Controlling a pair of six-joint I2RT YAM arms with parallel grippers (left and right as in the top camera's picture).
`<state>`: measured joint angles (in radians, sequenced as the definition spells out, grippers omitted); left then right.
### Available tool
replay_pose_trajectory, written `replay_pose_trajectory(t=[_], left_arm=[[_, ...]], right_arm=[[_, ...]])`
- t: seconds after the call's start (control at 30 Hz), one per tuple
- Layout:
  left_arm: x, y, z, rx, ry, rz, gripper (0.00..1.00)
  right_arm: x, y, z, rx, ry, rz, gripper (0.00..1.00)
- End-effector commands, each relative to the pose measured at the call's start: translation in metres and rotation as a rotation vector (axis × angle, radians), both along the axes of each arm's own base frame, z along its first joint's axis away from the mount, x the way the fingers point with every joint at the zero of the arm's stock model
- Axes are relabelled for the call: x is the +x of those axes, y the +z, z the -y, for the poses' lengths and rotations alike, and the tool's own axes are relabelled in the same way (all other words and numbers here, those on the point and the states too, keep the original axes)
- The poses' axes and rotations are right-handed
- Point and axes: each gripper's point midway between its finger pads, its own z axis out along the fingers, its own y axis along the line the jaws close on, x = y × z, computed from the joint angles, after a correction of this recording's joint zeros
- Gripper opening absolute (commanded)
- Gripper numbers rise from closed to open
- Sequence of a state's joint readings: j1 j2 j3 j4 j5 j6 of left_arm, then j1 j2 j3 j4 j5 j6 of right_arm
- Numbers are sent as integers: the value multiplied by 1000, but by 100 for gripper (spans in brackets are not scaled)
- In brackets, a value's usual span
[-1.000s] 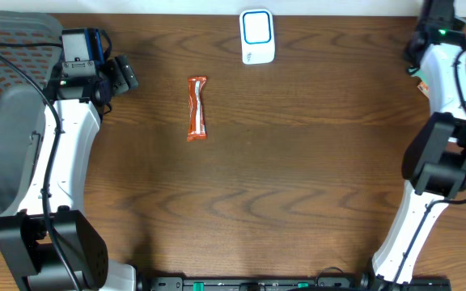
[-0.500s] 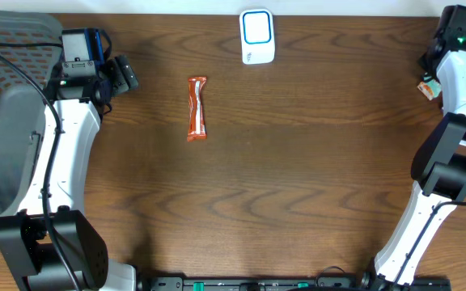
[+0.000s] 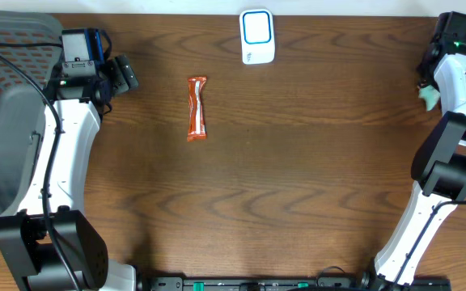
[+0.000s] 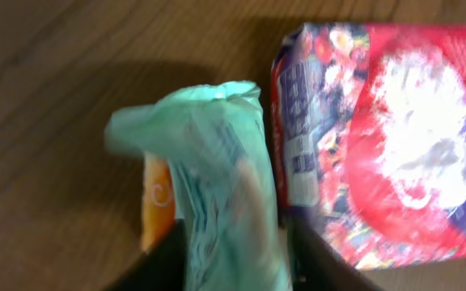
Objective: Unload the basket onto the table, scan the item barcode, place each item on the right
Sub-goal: 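Carry the wipes pack to the right edge and release it, then move the right gripper left over the orange TOP bar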
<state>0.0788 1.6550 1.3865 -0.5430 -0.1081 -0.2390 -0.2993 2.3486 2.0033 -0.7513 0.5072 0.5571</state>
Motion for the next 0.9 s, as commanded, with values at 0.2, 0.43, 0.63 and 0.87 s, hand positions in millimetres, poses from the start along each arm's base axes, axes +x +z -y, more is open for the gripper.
replay_pose_trajectory(t=[0.2, 0.43, 0.63, 0.87], left_arm=[[0, 0, -3, 1, 16, -1, 98], [0, 0, -3, 1, 16, -1, 98], [0, 0, -3, 1, 16, -1, 98], [0, 0, -3, 1, 16, -1, 98]], right_arm=[[5, 20, -10, 27, 77, 21, 48], [28, 32, -45, 130, 182, 112, 51], [40, 76, -71, 126, 247, 207, 72], [58, 126, -144, 295, 462, 362, 75]])
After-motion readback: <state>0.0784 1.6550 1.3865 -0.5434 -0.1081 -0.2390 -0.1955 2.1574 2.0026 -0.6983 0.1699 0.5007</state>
